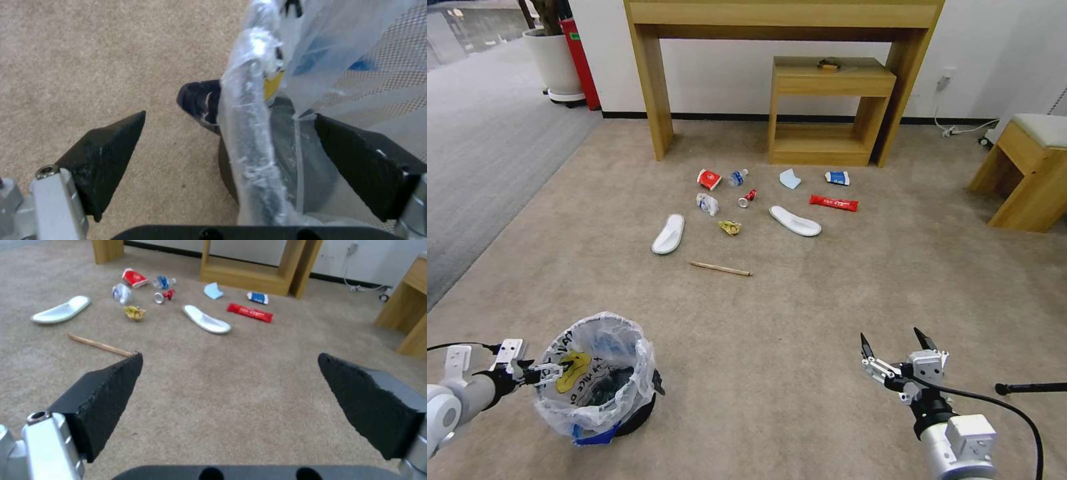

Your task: Pick up the trash bin and place the garbage on the floor into it.

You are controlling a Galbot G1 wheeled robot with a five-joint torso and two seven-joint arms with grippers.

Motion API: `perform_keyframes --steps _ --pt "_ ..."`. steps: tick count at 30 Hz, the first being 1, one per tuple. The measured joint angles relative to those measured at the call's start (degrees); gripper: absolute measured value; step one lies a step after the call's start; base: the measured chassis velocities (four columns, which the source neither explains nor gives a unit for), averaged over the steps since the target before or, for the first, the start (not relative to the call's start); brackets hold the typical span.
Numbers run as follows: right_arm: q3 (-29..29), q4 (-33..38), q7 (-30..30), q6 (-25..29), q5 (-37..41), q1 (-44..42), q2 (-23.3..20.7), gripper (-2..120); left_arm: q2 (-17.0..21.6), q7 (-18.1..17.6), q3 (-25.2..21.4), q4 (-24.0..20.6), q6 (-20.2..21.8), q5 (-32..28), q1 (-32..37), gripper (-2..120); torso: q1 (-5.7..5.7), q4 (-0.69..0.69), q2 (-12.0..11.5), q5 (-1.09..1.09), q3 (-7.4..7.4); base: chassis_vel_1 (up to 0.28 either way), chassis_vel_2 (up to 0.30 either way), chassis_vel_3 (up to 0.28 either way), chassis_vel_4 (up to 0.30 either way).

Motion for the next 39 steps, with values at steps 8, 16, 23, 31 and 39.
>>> perform_keyframes --steps 8,16,23,31,39 --pt "0.2 0.1 0.6 0.2 0.1 -0.4 0.0 100 -0.5 1.6 0.9 2.0 0.4 1.7 -1.8 87 -0.01 0.01 0.0 0.03 -0.01 0.000 0.000 0.000 0.000" --pt "0.1 0.7 1.2 0.0 0.1 -0.5 0.1 100 -0.4 4.4 1.5 3.0 0.4 2.5 -2.8 58 -0.01 0.00 0.0 0.04 -0.01 0.000 0.000 0.000 0.000" --pt "0.0 0.7 1.6 0.0 0.0 -0.6 0.4 100 -0.4 5.6 1.5 2.3 0.5 2.8 -2.2 35 -0.01 -0.01 0.0 0.01 -0.01 0.000 0.000 0.000 0.000" --pt "-0.4 0.8 2.7 -0.9 -0.1 -0.1 0.6 100 -0.3 6.1 0.5 -0.4 1.0 0.1 -0.6 2 0.00 -0.02 0.0 -0.04 0.00 0.000 0.000 0.000 0.000" --pt "0.3 1.1 3.4 -1.8 1.0 0.9 0.3 100 -2.1 1.8 -1.3 -5.5 1.0 -4.4 0.7 0 0.00 0.00 0.0 0.01 0.01 0.000 0.000 0.000 0.000"
